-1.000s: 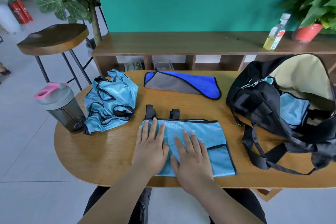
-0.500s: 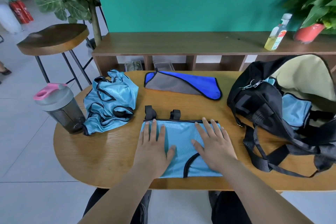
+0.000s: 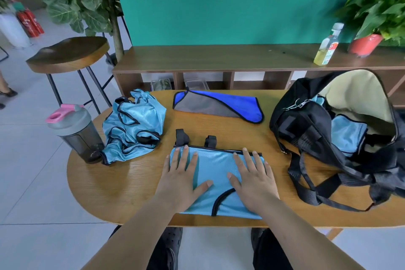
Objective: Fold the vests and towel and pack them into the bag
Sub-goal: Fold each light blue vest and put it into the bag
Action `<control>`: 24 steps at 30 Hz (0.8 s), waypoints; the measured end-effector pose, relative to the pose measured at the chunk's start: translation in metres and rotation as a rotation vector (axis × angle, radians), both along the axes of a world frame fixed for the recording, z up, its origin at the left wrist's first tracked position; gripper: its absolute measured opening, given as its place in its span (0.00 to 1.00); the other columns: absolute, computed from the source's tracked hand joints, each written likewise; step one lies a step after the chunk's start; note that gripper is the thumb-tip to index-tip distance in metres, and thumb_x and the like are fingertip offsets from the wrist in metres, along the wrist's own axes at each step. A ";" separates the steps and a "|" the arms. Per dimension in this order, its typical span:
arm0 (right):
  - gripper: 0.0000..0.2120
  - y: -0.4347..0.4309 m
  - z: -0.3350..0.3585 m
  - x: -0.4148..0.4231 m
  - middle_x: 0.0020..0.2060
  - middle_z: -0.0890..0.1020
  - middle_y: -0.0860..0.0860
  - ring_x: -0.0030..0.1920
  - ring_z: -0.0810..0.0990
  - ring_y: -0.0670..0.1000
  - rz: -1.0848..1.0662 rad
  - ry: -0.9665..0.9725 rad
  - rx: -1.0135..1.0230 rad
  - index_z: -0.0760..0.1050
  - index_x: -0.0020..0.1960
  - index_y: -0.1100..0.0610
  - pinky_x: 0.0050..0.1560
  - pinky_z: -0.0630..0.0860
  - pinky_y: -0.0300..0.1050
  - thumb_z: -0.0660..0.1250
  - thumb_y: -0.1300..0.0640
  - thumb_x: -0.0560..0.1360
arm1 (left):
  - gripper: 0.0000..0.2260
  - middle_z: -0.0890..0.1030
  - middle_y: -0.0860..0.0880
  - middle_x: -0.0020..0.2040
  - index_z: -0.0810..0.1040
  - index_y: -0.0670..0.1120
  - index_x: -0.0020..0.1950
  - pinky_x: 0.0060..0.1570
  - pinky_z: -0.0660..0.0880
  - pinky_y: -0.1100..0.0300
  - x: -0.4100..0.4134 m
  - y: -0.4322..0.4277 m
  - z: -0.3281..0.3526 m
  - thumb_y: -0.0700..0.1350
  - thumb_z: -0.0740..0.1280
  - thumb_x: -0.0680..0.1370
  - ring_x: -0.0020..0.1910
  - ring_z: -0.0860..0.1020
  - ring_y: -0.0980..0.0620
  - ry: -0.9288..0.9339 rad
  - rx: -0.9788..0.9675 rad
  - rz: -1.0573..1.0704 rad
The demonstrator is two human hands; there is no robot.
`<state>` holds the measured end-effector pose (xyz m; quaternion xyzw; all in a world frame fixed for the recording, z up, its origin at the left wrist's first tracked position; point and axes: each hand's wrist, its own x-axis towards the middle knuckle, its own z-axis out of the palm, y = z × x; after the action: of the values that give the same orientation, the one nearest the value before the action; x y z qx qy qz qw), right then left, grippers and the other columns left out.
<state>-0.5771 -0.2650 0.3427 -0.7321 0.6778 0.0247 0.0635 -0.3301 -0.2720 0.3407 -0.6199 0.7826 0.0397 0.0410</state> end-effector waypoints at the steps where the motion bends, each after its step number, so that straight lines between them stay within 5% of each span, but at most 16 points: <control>1: 0.34 0.005 0.000 0.003 0.84 0.34 0.47 0.84 0.34 0.54 -0.011 -0.017 0.009 0.34 0.84 0.42 0.83 0.43 0.59 0.35 0.30 0.82 | 0.46 0.30 0.46 0.83 0.33 0.53 0.85 0.81 0.37 0.39 0.005 -0.001 0.000 0.79 0.34 0.75 0.81 0.27 0.44 -0.022 -0.006 -0.028; 5: 0.30 0.017 0.008 -0.009 0.85 0.49 0.47 0.84 0.49 0.53 -0.022 -0.081 -0.087 0.47 0.85 0.42 0.82 0.55 0.57 0.43 0.37 0.85 | 0.42 0.46 0.46 0.87 0.48 0.52 0.87 0.81 0.37 0.38 0.013 0.005 0.015 0.76 0.35 0.79 0.84 0.35 0.44 -0.107 -0.100 -0.123; 8: 0.25 0.009 0.016 -0.033 0.81 0.61 0.45 0.80 0.58 0.51 -0.011 -0.139 -0.106 0.55 0.84 0.43 0.77 0.64 0.54 0.50 0.44 0.87 | 0.42 0.54 0.49 0.86 0.55 0.52 0.86 0.82 0.40 0.41 -0.002 0.026 0.025 0.75 0.35 0.80 0.85 0.43 0.48 0.003 -0.137 -0.157; 15: 0.26 -0.027 0.031 -0.068 0.72 0.73 0.51 0.73 0.69 0.54 -0.092 -0.284 0.067 0.68 0.79 0.44 0.65 0.77 0.52 0.68 0.44 0.82 | 0.48 0.34 0.48 0.84 0.38 0.51 0.86 0.82 0.38 0.44 -0.077 0.092 0.016 0.80 0.46 0.76 0.83 0.33 0.46 0.112 0.074 -0.311; 20: 0.24 -0.029 0.045 -0.076 0.56 0.78 0.47 0.58 0.78 0.48 -0.130 -0.395 0.223 0.78 0.69 0.51 0.56 0.75 0.42 0.77 0.46 0.76 | 0.46 0.62 0.40 0.83 0.60 0.42 0.84 0.75 0.68 0.38 -0.077 0.103 -0.010 0.73 0.57 0.77 0.81 0.63 0.38 0.024 -0.047 -0.296; 24: 0.19 -0.020 0.057 -0.070 0.59 0.81 0.48 0.55 0.80 0.48 -0.156 -0.395 0.258 0.80 0.63 0.52 0.50 0.77 0.42 0.76 0.48 0.74 | 0.42 0.63 0.42 0.83 0.62 0.42 0.83 0.75 0.68 0.38 -0.068 0.109 -0.020 0.68 0.60 0.77 0.82 0.63 0.40 0.027 -0.114 -0.330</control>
<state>-0.6472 -0.2847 0.4002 -0.6538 0.6981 -0.0374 0.2895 -0.3977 -0.1633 0.3211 -0.4839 0.8751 -0.0035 0.0014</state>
